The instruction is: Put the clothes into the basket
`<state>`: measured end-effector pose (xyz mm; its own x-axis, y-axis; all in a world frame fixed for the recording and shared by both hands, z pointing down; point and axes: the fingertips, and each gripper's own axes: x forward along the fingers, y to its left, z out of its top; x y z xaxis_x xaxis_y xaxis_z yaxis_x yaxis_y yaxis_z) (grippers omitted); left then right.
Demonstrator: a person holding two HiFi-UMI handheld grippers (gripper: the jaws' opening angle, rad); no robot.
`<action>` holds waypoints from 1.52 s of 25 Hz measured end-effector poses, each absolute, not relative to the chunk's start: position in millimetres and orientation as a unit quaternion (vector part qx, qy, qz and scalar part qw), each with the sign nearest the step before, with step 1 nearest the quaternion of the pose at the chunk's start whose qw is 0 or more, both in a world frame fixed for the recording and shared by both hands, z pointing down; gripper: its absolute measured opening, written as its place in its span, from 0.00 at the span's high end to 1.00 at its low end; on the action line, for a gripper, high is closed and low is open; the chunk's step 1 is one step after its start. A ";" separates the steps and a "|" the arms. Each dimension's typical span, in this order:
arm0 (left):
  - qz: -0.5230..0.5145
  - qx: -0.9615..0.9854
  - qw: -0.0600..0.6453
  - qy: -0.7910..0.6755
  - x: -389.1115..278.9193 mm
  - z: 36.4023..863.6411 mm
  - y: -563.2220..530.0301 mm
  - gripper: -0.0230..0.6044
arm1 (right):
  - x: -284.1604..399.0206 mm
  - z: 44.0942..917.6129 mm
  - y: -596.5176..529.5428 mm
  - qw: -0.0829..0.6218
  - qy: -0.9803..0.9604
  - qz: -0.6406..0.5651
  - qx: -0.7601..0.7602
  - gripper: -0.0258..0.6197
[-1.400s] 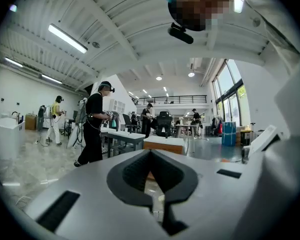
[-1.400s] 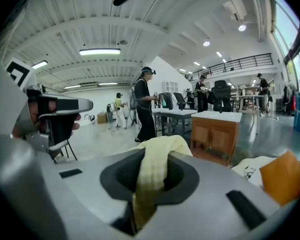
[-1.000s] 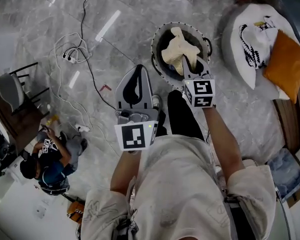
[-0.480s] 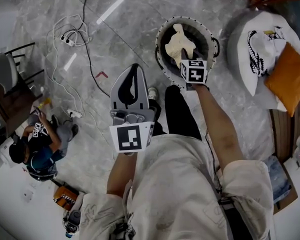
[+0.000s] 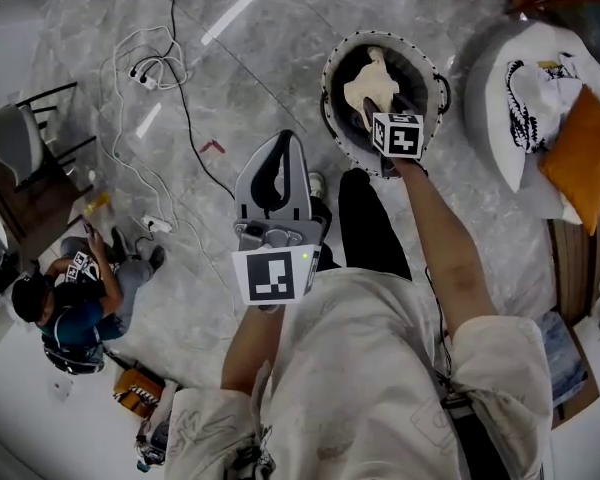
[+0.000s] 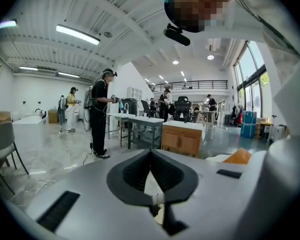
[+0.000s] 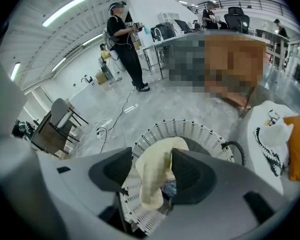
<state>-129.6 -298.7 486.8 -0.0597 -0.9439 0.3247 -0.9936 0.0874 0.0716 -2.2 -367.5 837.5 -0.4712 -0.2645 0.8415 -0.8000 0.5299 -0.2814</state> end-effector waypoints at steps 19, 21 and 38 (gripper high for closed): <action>0.084 0.709 0.141 -0.685 -116.8 476.6 -298.2 0.96 | 28.7 761.4 -329.8 0.355 -0.807 0.292 0.371 0.61; 0.085 0.716 0.139 -0.679 -114.2 473.0 -295.3 0.96 | 31.3 739.9 -325.1 0.340 -0.814 0.280 0.379 0.61; 0.070 0.765 0.093 -0.634 -87.7 414.8 -254.5 0.96 | 88.3 539.5 -264.6 0.189 -0.831 0.188 0.489 0.63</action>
